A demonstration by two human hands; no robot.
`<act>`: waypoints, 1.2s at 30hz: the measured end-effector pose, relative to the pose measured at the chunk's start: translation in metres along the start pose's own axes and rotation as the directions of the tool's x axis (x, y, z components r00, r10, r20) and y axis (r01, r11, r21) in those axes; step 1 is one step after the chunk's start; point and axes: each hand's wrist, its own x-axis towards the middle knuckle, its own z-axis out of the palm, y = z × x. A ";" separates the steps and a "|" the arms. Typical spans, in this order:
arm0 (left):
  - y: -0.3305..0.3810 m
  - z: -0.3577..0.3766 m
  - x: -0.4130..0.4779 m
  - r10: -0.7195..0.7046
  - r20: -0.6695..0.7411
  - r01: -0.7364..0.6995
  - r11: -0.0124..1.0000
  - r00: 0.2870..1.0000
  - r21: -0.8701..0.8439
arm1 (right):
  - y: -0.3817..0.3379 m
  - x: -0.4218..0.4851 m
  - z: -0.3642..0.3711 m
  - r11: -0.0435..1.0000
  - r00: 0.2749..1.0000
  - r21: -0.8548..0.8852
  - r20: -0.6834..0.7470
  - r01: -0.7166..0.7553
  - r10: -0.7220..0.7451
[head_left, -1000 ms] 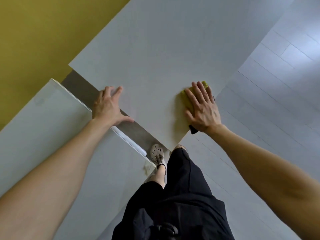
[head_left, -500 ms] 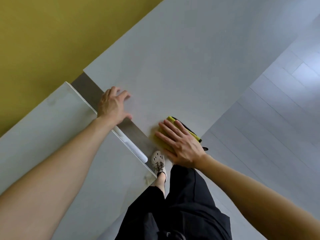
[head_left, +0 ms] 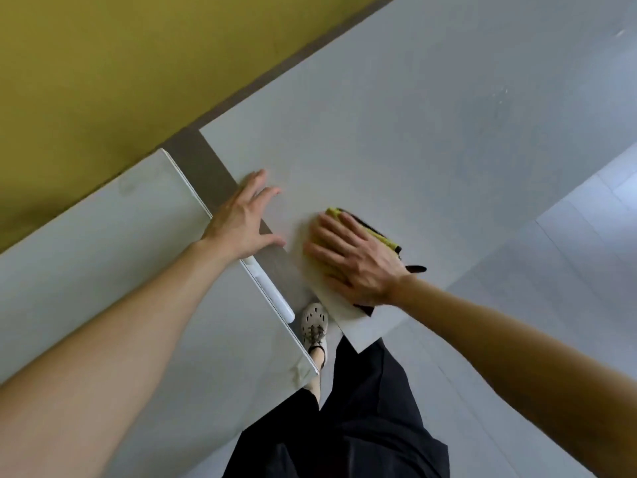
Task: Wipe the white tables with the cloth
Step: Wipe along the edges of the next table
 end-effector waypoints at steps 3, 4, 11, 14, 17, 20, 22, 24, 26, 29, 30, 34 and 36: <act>-0.032 0.017 -0.027 0.047 -0.223 -0.022 0.993 0.974 0.112 | 0.004 0.023 -0.004 0.900 0.888 -0.008 0.164 0.436 -0.429; -0.042 0.025 -0.039 0.015 -0.319 0.034 0.988 0.948 0.149 | 0.019 0.045 -0.008 0.876 0.866 -0.040 0.180 0.480 -0.466; -0.087 0.070 -0.082 -0.235 -0.497 0.386 0.895 0.835 0.225 | 0.058 0.168 -0.030 0.996 0.999 -0.087 -0.034 -0.008 0.005; -0.091 0.081 -0.082 -0.233 -0.551 0.362 0.922 0.801 0.136 | 0.020 0.102 -0.020 0.970 0.972 -0.076 0.058 0.233 -0.228; -0.093 0.083 -0.083 -0.228 -0.558 0.344 0.932 0.798 0.111 | -0.001 0.055 -0.013 0.843 0.818 -0.011 0.248 0.538 -0.519; -0.096 0.085 -0.083 -0.224 -0.579 0.339 0.936 0.784 0.096 | 0.026 0.112 -0.012 0.766 0.751 -0.066 0.265 0.640 -0.605; -0.099 0.087 -0.081 -0.211 -0.579 0.324 0.941 0.787 0.098 | 0.046 0.179 -0.019 0.885 0.892 -0.126 0.130 0.448 -0.433; -0.102 0.089 -0.080 -0.201 -0.571 0.317 0.942 0.796 0.111 | 0.054 0.232 -0.030 0.976 0.982 -0.108 0.029 0.186 -0.184; -0.103 0.088 -0.079 -0.204 -0.575 0.321 0.941 0.793 0.109 | 0.047 0.245 -0.032 0.993 0.996 -0.096 -0.041 0.071 -0.075; -0.100 0.086 -0.077 -0.194 -0.593 0.304 0.948 0.781 0.090 | 0.024 0.188 -0.025 0.981 0.984 -0.084 0.002 0.175 -0.176; -0.099 0.086 -0.077 -0.194 -0.598 0.301 0.950 0.777 0.082 | 0.014 0.157 -0.023 0.959 0.961 -0.078 0.072 0.274 -0.269; -0.097 0.087 -0.077 -0.184 -0.582 0.291 0.952 0.792 0.095 | 0.008 0.096 -0.018 0.770 0.730 0.012 0.309 0.638 -0.610; -0.097 0.087 -0.077 -0.189 -0.564 0.301 0.947 0.804 0.112 | 0.023 0.141 -0.019 0.795 0.771 -0.029 0.266 0.606 -0.579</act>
